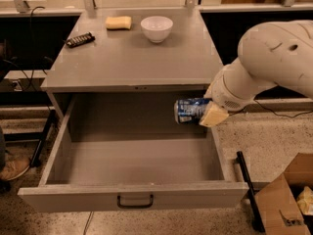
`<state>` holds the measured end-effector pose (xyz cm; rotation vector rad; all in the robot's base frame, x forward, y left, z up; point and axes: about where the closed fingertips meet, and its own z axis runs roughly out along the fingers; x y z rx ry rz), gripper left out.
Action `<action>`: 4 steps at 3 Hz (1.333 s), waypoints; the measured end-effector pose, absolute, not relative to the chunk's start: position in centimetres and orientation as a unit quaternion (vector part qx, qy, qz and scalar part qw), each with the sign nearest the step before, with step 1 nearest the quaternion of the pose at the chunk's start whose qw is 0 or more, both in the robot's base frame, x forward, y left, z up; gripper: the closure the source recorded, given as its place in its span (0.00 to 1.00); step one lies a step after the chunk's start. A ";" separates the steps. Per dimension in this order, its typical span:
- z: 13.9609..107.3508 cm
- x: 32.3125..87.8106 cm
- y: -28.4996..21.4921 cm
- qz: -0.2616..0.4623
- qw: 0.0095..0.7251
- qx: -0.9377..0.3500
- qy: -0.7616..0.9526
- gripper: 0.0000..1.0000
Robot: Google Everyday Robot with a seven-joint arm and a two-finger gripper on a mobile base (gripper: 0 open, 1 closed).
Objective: Pick pepsi can from top drawer and place on counter
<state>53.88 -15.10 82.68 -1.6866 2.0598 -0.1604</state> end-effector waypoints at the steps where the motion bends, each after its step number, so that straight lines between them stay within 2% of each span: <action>1: 85.3 56.6 -15.0 -0.051 0.272 -0.602 0.749 1.00; 2: 88.1 59.9 -14.1 -0.043 0.295 -0.589 0.751 1.00; 4: 88.2 67.5 -11.2 0.017 0.319 -0.550 0.772 1.00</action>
Offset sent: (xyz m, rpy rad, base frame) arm 0.1019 0.0203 0.0886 0.1675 -0.1072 -0.0437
